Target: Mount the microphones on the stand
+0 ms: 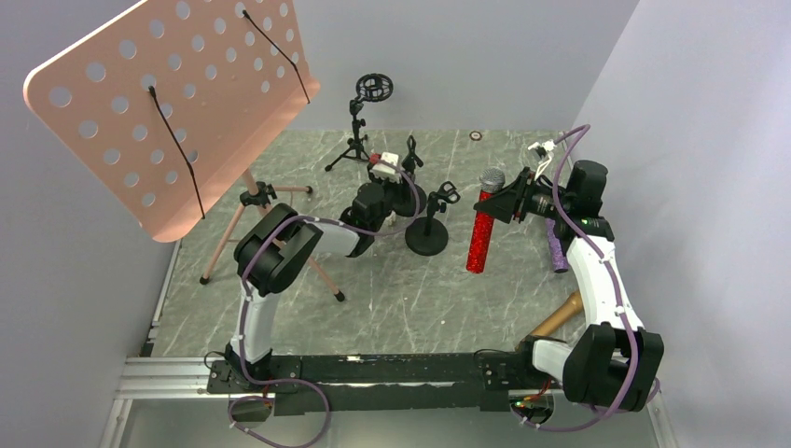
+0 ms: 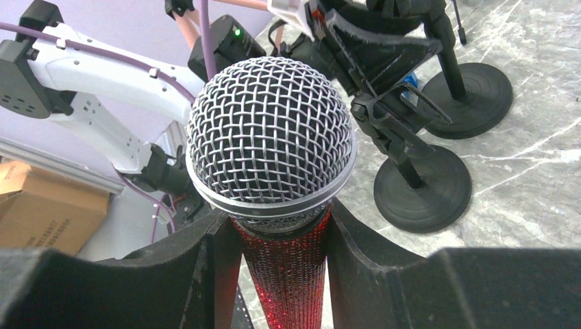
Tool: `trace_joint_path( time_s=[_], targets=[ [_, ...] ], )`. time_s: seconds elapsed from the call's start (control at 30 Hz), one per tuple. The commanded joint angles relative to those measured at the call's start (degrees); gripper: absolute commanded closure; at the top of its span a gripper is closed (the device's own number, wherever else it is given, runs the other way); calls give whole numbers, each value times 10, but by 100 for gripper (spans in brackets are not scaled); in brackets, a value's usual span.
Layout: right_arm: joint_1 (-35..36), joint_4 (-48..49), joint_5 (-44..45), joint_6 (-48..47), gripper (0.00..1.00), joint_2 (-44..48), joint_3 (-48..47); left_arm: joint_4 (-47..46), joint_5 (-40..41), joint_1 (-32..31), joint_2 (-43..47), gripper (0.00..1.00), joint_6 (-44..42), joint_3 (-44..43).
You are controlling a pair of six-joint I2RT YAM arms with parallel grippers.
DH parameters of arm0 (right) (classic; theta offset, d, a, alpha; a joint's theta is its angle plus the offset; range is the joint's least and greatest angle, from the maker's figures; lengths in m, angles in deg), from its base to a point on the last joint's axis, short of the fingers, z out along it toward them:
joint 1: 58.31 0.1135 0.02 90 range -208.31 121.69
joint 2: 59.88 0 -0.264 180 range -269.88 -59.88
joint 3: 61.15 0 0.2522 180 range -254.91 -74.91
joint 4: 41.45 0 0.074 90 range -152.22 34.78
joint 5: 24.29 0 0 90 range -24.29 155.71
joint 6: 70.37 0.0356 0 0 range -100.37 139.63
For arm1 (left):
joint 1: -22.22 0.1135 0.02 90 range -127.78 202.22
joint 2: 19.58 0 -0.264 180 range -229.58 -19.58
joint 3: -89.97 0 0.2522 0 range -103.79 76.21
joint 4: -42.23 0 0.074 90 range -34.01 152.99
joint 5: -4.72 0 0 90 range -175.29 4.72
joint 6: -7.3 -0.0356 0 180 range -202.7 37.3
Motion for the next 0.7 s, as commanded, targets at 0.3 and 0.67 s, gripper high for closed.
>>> trace_joint_path(
  time_s=[0.3, 0.67],
  targets=[
    [-6, 11, -19, -9, 91, 6, -16, -22, -24, 5, -43, 51, 58, -94],
    [-8, 1, -22, -17, 91, 7, -20, -38, -32, 5, -22, 100, -5, -88]
  ],
)
